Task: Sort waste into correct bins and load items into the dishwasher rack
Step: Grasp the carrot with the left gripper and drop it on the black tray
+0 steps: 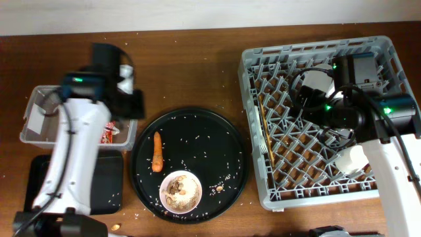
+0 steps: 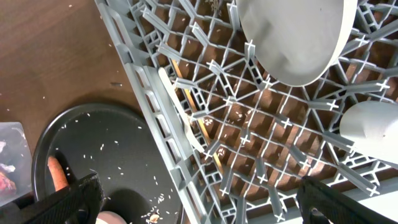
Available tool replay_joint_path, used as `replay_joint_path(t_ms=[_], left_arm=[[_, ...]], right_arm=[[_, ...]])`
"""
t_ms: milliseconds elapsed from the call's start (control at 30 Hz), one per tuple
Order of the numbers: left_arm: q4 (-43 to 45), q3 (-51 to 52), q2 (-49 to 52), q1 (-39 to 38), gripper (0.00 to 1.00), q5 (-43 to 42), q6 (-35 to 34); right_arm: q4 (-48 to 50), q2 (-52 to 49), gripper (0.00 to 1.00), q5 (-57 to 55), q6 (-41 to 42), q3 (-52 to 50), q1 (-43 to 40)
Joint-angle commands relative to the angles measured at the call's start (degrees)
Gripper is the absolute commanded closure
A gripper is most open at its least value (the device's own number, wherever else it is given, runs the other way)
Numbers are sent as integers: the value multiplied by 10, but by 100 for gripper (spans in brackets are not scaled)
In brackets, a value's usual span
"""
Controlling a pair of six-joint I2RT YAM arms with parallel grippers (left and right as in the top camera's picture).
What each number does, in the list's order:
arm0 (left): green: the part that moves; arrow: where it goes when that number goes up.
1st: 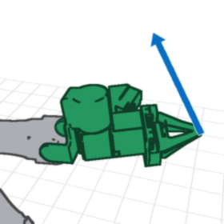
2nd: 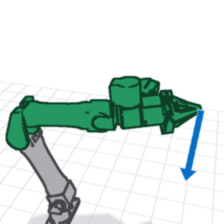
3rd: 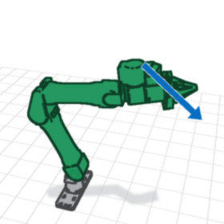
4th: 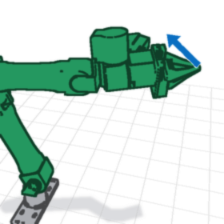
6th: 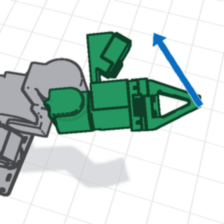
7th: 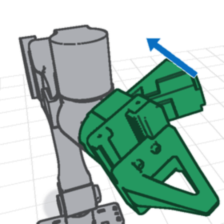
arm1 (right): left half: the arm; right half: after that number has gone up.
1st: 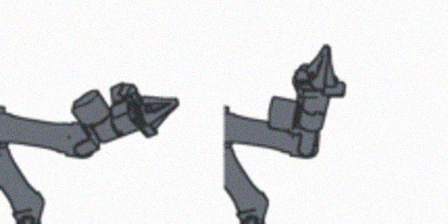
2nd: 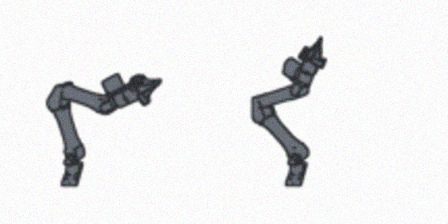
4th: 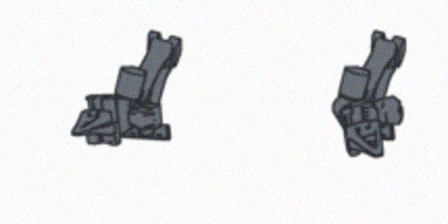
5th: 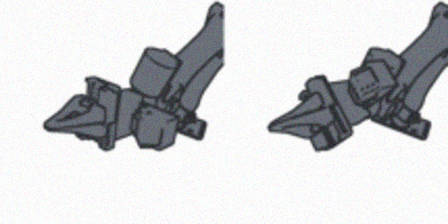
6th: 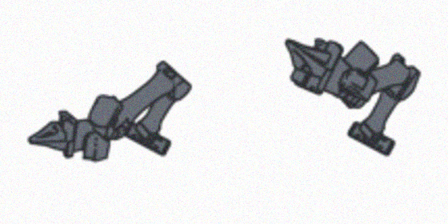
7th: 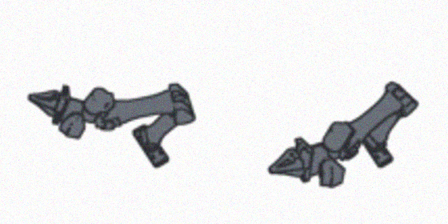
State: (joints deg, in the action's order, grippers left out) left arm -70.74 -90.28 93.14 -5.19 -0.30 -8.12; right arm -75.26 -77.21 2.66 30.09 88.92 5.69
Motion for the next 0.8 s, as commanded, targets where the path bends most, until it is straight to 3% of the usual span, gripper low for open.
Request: replay_joint_path(t_ms=[0, 133, 267, 333, 467, 567, 633, 733, 767], left_arm=[[42, 132, 7, -83, 48, 32, -57], [199, 329, 7, -87, 53, 26, -96], [306, 415, 7, -88, 58, 27, -90], [326, 420, 6, -88, 69, 28, -90], [226, 332, -39, -87, 85, 26, -90], [156, 273, -115, -87, 87, 26, -94], [116, 271, -170, -73, 86, 31, -132], [23, 282, -223, 30, 86, 107, -247], [35, 307, -225, 98, 86, 116, -276]], right_arm=[[0, 0, 1, 1, 4, -2, -3], [0, 0, 1, 1, 4, -2, -3], [0, 0, 1, 1, 4, -2, -3], [0, 0, 1, 1, 4, -2, -3], [0, 0, 1, 1, 4, -2, -3], [0, 0, 1, 1, 4, -2, -3], [0, 0, 1, 1, 4, -2, -3], [0, 0, 1, 1, 4, -2, -3], [0, 0, 1, 1, 4, -2, -3]])
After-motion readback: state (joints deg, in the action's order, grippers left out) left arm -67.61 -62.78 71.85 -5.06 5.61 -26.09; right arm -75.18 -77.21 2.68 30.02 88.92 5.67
